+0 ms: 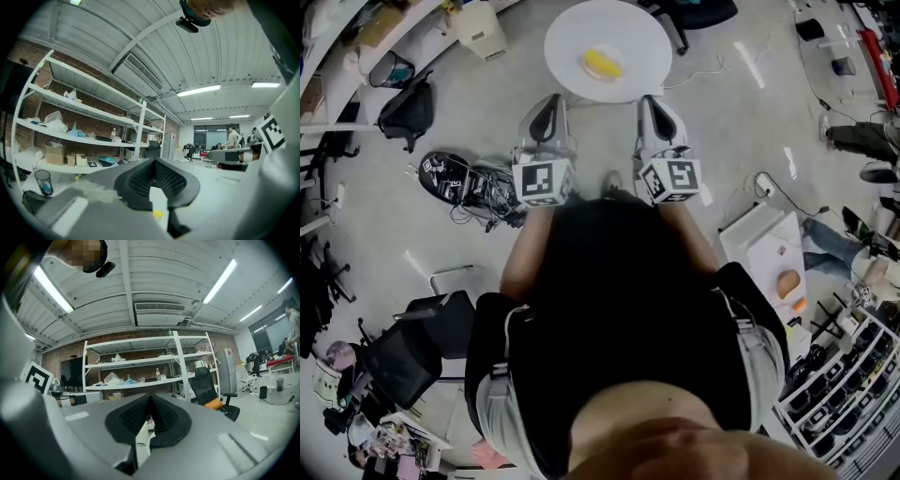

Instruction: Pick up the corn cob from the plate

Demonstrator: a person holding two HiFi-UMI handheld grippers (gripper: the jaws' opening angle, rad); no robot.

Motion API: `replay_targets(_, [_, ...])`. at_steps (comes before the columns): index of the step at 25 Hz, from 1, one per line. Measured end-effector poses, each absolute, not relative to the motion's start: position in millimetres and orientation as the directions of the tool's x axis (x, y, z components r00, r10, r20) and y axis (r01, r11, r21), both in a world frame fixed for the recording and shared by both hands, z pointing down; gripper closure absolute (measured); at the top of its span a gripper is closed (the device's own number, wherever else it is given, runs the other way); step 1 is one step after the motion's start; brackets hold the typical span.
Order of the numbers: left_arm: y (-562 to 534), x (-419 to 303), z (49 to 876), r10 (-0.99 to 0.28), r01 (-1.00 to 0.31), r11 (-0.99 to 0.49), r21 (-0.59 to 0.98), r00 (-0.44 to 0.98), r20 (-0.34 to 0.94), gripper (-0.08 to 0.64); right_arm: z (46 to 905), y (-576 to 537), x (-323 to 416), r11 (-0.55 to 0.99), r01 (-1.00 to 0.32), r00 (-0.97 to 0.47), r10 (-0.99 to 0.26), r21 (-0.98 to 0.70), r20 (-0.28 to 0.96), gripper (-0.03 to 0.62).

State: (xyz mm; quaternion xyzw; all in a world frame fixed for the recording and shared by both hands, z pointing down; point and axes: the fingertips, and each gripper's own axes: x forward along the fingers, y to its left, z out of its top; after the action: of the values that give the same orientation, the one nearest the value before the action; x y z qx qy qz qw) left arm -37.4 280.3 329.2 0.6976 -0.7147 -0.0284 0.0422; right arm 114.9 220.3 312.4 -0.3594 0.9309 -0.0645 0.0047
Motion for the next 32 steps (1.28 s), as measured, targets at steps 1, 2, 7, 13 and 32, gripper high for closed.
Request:
replay_targets(1, [280,-41,332,-1.0,-0.995,0.018,0.103,-0.016,0.025,0.558,313,223,112,0.73,-0.673,-0.738,-0.674,-0.121,0.039,0.584])
replay_targets(2, [281,-44,334,-1.0,-0.994,0.011,0.105,-0.008,0.028,0.558,315,225,108,0.727,-0.677,-0.734,-0.678,-0.118,0.041,0.584])
replay_targets(7, [280,-52,340,-0.998,-0.989,-0.042,0.14,0.047,0.031,0.558,322,229,94,0.704,-0.702,-0.711,-0.7,-0.108,0.056,0.584])
replay_targets(13, [278,-57,346,-0.995,-0.985,-0.076,0.157,0.084,0.047,0.558,325,232,86,0.681,-0.723,-0.69,-0.721,-0.116,0.068,0.584])
replay_targets(32, [182,-69,373,-0.987,-0.99,-0.101,0.096,0.111,0.112,0.558,350,139,67,0.673,-0.723,-0.69,-0.717,-0.157,0.103,0.584])
